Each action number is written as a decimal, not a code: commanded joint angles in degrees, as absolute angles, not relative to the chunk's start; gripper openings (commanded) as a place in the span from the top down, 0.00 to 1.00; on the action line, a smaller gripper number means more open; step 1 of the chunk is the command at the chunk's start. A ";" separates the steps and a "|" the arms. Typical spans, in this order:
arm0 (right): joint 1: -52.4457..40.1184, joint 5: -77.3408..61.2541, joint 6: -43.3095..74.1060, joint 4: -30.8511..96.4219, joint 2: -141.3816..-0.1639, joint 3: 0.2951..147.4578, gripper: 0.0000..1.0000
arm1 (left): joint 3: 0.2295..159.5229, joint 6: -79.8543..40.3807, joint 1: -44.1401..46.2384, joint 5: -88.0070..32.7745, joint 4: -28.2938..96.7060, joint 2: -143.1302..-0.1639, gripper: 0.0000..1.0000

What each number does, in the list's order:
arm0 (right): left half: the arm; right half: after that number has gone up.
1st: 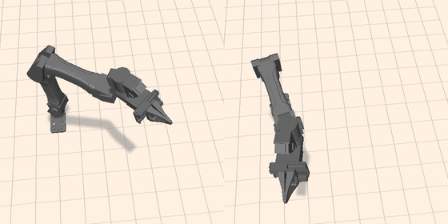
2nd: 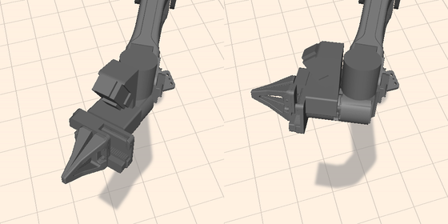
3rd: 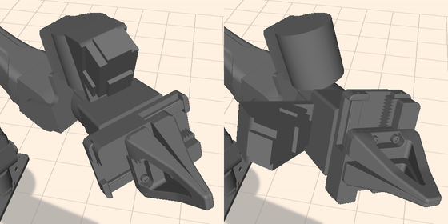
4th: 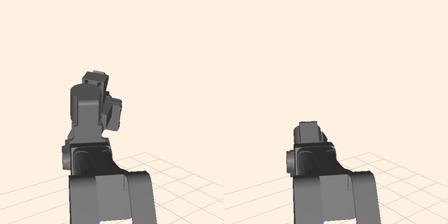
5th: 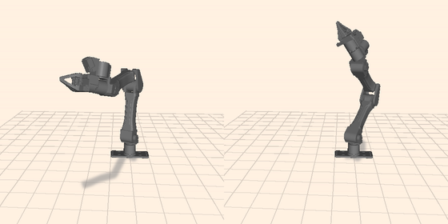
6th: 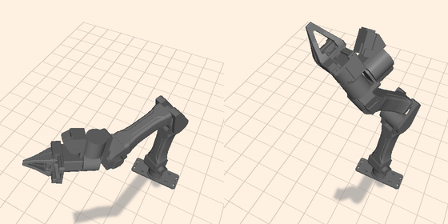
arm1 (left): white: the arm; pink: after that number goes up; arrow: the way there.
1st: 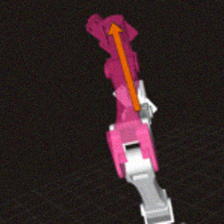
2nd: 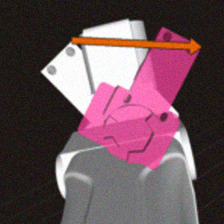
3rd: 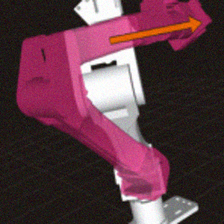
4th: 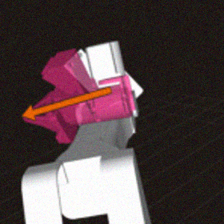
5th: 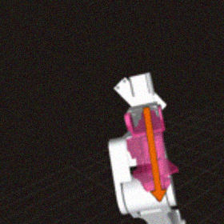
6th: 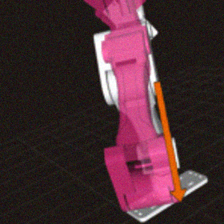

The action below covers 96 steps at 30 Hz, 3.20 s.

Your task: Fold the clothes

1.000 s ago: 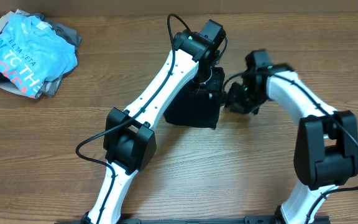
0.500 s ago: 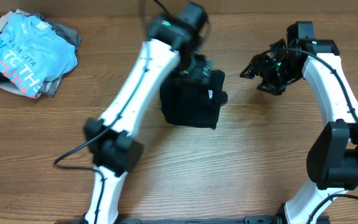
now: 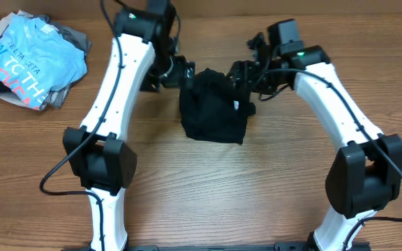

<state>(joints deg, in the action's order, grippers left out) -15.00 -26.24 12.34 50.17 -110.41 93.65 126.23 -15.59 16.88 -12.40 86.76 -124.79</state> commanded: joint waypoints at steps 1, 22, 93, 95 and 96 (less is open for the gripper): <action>-16.10 -22.72 12.21 48.53 -109.47 95.00 0.22 | 121.21 -12.23 17.39 -18.48 84.51 -125.62 0.08; -22.20 -10.22 1.23 49.17 -114.15 94.96 0.28 | 113.51 -12.43 13.41 -13.50 82.70 -125.62 0.00; -16.03 12.67 7.55 52.27 -119.61 98.63 0.87 | 113.49 -12.40 13.41 -12.93 82.02 -125.62 0.00; -14.98 11.40 7.55 52.56 -119.63 98.63 0.85 | 113.49 -12.40 13.41 -12.93 82.02 -125.62 0.00; -14.50 10.70 7.55 52.53 -119.63 98.63 0.77 | 113.49 -12.40 13.41 -12.95 82.02 -125.62 0.00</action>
<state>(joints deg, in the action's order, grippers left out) -15.90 11.22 6.96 52.58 -119.66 98.43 113.97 -13.28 13.45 -13.41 82.17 -125.49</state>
